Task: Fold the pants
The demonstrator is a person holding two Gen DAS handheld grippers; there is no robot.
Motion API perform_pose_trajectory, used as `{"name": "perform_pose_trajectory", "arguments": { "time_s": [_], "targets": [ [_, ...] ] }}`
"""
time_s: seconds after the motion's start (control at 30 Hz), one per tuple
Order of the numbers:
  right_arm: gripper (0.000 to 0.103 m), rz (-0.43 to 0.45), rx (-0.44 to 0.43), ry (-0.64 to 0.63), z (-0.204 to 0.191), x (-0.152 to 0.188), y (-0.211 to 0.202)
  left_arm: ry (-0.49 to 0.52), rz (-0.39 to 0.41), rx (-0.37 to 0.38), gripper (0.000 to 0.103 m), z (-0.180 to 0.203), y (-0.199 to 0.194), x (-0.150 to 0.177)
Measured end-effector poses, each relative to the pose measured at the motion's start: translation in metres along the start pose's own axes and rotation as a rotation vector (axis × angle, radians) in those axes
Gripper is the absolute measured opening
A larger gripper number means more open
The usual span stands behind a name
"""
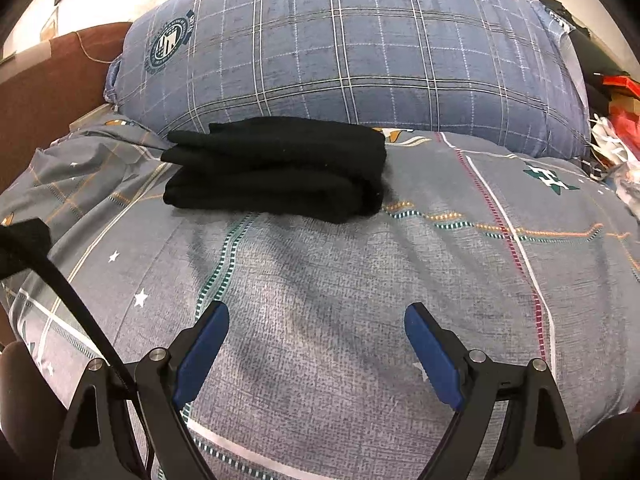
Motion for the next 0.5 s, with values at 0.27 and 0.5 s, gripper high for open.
{"name": "perform_pose_trajectory", "arguments": {
  "time_s": [0.27, 0.5],
  "targets": [
    [0.094, 0.014, 0.011, 0.011, 0.005, -0.002, -0.003, 0.023, -0.083, 0.009, 0.094, 0.007, 0.023, 0.018],
    [0.094, -0.012, 0.004, 0.014, 0.003, 0.0, 0.004, -0.009, -0.131, 0.016, 0.094, 0.005, 0.036, 0.026]
  ]
}}
Point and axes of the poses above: each gripper's, at about its wrist camera, not at the fingertips, and y roughly the way its jaws point, z to its right, x to its underside, the point moved 6 cm from there along y, roughly the way its jaws point
